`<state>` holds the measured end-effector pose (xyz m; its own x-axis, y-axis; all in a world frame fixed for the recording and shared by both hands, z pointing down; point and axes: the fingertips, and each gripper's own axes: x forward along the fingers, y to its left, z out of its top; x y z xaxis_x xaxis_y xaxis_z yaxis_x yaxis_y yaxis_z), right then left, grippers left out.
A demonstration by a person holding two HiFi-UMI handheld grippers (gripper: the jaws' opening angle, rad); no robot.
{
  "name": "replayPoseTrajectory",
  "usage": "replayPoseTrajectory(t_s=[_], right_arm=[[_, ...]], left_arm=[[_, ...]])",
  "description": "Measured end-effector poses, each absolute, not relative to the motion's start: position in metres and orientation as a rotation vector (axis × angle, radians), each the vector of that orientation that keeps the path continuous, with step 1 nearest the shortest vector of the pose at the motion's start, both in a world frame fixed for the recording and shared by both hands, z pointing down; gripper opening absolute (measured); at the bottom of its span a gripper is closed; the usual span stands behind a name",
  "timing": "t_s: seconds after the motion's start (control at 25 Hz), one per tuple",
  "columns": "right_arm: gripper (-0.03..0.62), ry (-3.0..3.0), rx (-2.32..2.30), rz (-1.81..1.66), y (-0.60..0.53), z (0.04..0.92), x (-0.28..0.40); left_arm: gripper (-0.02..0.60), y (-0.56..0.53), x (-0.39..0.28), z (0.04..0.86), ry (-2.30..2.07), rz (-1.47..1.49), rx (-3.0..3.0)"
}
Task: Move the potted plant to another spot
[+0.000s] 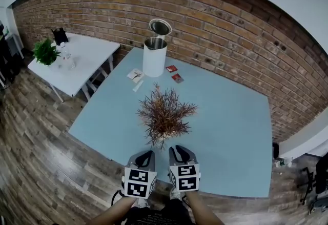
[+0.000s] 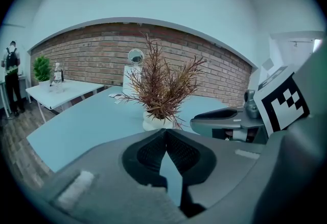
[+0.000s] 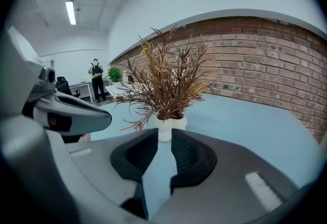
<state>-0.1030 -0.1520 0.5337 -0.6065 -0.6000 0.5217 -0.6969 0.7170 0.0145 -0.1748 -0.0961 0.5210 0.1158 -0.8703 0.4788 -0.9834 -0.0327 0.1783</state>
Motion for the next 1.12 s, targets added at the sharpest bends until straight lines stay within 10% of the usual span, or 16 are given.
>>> replayPoseTrajectory(t_s=[1.12], right_arm=[[0.345,-2.452,0.845,0.337,-0.213,0.582,-0.143]], left_arm=[[0.002,-0.114,-0.186,0.52,-2.001,0.381,1.733]])
